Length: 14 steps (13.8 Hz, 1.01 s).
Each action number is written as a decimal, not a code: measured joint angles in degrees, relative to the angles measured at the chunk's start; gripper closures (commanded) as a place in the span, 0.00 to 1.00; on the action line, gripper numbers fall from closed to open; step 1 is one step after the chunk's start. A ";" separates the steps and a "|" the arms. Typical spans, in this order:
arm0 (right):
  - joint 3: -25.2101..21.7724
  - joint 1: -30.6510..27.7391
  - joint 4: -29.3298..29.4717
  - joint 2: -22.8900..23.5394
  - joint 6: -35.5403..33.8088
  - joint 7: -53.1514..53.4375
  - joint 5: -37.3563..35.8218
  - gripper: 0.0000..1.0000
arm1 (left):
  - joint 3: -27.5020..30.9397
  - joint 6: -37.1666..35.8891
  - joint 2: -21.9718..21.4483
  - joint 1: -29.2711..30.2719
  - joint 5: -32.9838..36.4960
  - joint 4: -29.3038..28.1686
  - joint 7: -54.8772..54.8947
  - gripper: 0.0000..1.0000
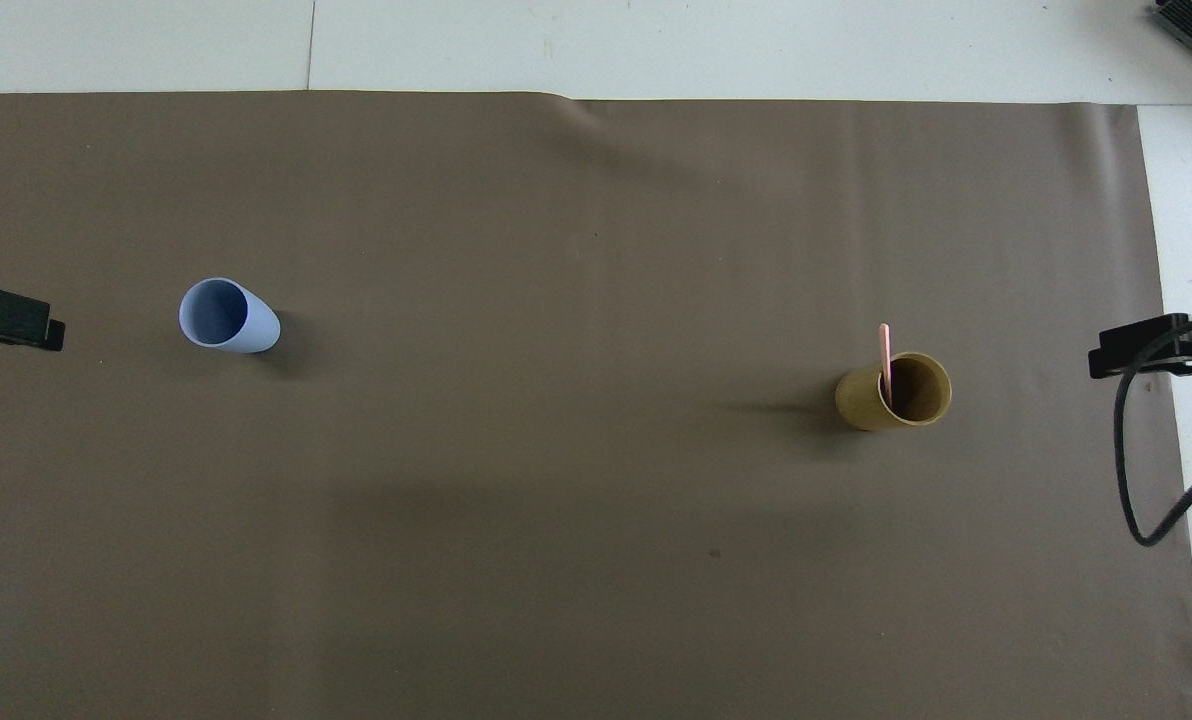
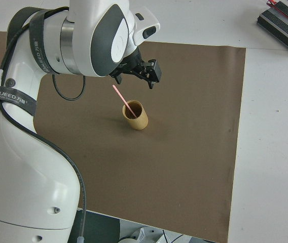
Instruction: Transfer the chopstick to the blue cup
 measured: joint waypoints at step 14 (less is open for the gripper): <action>0.00 -0.01 0.00 0.00 0.00 0.00 0.00 0.00 | -0.85 -0.10 0.00 -0.09 0.00 -0.01 0.00 0.00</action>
